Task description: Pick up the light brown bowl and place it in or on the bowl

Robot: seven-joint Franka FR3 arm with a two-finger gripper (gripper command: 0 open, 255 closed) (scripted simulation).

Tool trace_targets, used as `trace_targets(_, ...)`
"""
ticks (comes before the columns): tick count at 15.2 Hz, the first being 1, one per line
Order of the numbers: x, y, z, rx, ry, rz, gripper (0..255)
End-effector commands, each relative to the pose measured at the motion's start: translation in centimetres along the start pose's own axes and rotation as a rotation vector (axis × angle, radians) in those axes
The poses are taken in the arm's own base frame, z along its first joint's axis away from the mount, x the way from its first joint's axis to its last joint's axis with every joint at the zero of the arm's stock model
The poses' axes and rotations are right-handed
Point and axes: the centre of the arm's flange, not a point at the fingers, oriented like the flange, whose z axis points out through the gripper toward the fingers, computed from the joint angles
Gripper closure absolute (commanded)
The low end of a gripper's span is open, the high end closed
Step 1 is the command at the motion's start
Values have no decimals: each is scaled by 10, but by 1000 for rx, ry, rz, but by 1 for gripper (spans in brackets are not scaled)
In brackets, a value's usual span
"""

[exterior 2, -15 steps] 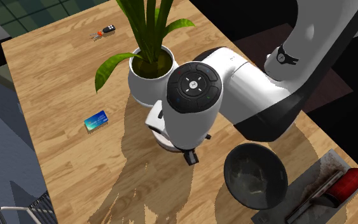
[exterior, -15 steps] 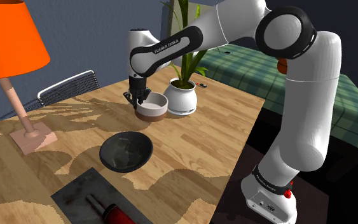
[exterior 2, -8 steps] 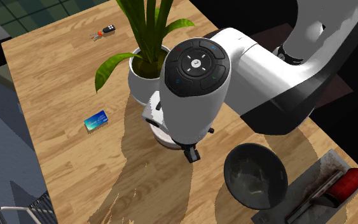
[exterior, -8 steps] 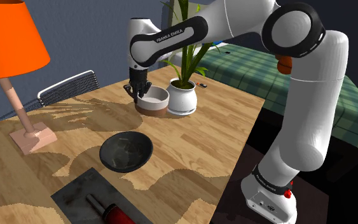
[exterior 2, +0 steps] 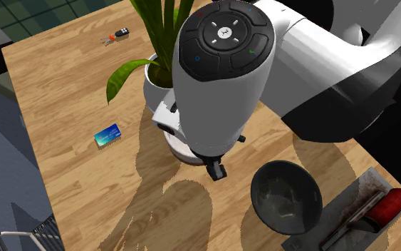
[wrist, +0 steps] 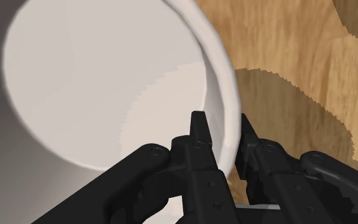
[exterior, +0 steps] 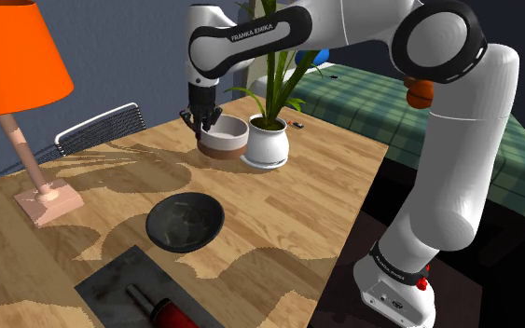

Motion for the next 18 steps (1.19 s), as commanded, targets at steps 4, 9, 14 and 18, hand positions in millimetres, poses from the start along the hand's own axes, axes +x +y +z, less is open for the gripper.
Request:
trace_targets(4,-8,-11,-21,0,0,0,255)
trace_targets(9,-47,-64,-27,0,0,0,255)
trace_targets(14,-86,-117,-33,0,0,0,255)
trace_targets(18,-118,-159,-37,0,0,0,255)
